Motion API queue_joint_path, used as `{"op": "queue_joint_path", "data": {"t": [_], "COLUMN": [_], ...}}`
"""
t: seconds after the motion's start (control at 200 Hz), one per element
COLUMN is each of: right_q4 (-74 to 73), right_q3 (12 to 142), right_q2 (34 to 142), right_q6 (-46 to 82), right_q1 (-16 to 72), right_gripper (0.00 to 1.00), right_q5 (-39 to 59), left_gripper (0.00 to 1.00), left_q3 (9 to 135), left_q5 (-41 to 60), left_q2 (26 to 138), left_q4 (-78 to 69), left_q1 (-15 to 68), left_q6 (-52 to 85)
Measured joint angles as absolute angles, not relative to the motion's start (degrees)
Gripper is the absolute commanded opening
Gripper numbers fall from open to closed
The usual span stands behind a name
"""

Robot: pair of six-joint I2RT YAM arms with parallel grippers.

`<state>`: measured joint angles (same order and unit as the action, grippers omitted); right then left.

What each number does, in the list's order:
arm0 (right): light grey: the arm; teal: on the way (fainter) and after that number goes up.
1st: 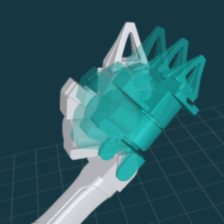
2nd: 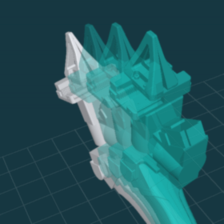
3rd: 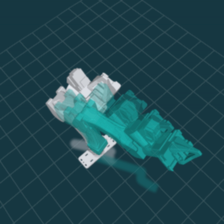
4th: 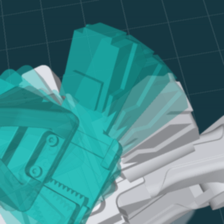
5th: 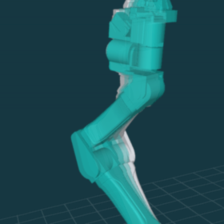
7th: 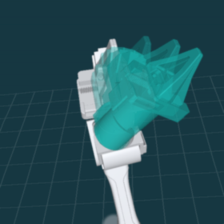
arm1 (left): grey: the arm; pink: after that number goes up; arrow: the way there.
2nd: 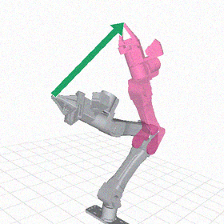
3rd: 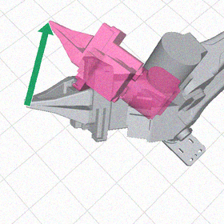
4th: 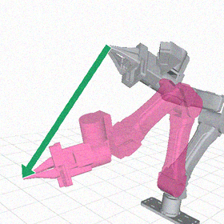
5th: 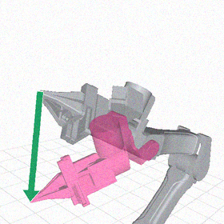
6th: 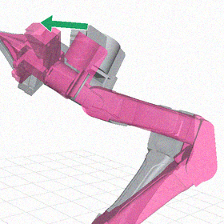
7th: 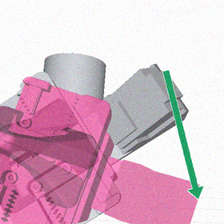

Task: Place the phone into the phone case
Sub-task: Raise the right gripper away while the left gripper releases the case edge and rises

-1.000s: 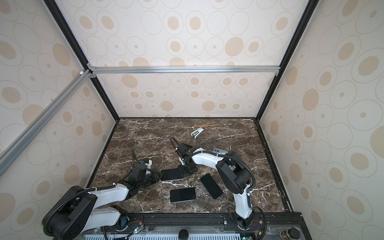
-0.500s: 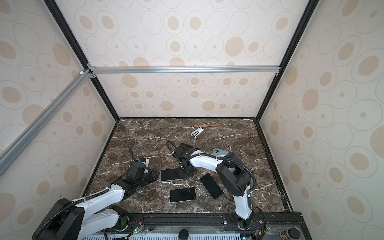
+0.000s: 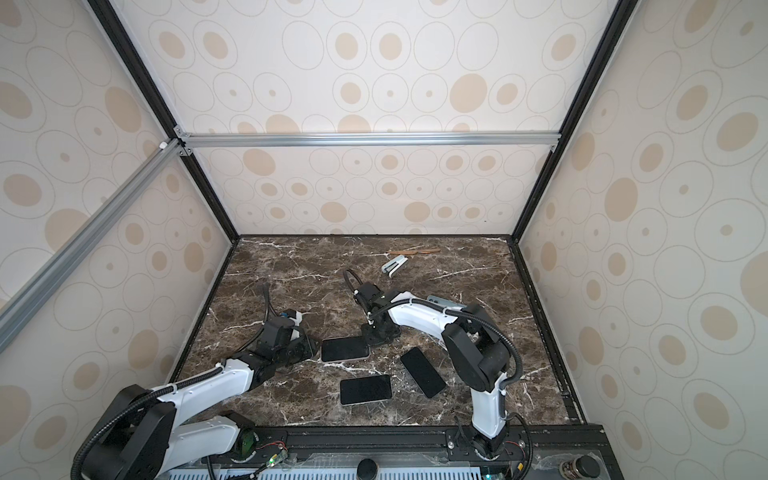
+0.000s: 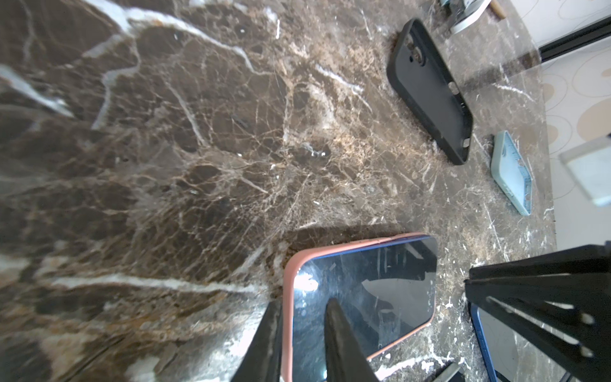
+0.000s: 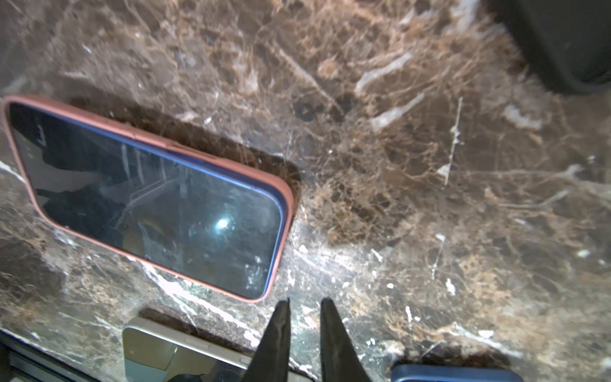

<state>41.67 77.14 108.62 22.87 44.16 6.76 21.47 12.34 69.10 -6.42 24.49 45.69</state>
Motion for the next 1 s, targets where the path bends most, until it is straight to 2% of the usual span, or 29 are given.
{"op": "queue_joint_path", "data": {"t": [0.435,1.0], "right_q4": [39.1,38.6], "right_q3": [80.8,81.6], "right_q2": [112.4,115.2], "right_q6": [22.9,22.8], "right_q1": [42.9,42.7], "right_gripper": [0.14,0.13], "right_q5": [12.0,12.3], "left_gripper": [0.22,0.21], "left_q3": [22.8,22.7], "left_q5": [15.6,16.2], "left_q2": [77.1,77.9], "left_q4": [-9.8,-11.4], "left_q1": [24.4,24.4], "left_q6": [45.5,45.5]}}
